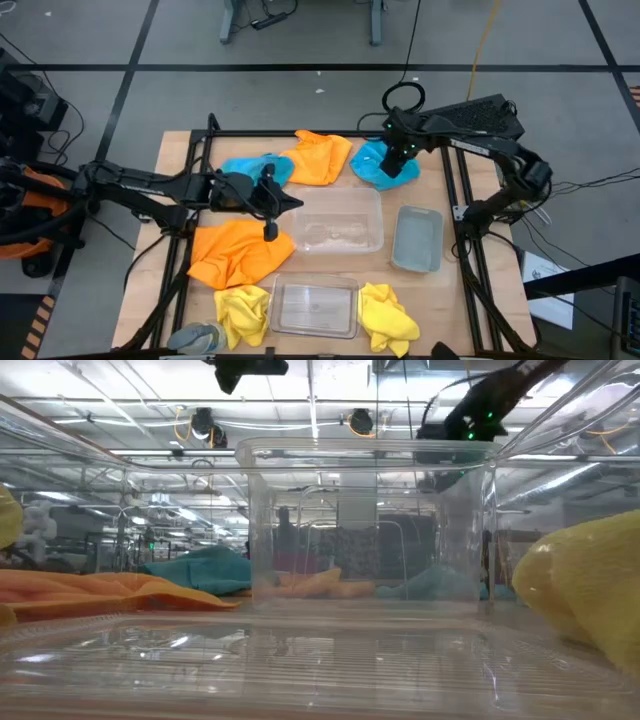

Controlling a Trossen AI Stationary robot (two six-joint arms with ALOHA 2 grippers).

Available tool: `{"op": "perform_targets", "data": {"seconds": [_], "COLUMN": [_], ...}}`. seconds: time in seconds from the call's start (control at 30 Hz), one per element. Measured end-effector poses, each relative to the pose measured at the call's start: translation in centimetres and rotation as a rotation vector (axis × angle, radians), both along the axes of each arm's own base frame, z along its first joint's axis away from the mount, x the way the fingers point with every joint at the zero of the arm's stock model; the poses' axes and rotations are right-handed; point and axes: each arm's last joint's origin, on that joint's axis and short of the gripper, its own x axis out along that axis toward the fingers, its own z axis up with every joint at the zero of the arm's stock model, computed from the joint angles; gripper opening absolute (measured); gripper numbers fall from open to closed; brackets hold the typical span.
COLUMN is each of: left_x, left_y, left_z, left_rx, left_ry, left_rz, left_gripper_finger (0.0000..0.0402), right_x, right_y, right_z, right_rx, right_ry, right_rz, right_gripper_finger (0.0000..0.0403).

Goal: Sort microfiber towel by color & place in baskets
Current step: Put the right blue microfiber cloth into the gray bin

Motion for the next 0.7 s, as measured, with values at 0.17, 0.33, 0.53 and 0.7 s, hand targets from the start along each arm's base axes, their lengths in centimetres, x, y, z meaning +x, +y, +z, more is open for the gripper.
{"op": "perform_targets", "data": {"seconds": [0.17,0.33,0.53,0.7], "left_x": [0.6,0.9,1.0,0.9], "left_y": [-0.4,-0.4,-0.4,-0.4], "left_z": [-0.7,-1.0,-1.2,-1.3], "left_rx": [0.006,0.009,0.013,0.014], "left_ry": [0.029,0.044,0.056,0.057], "left_rz": [-0.014,-0.013,-0.014,-0.015], "left_gripper_finger": [0.0011,0.0011,0.0011,0.0011], "right_x": [1.0,1.9,2.9,2.9], "right_y": [-0.9,-1.7,-2.5,-2.4], "right_z": [-2.5,-5.1,-8.3,-9.2], "right_rx": [0.039,0.068,0.106,0.143], "right_ry": [0.042,0.077,0.116,0.147], "right_rz": [-0.014,-0.023,-0.045,-0.046], "right_gripper_finger": [0.0167,0.0217,0.0235,0.0165]}}
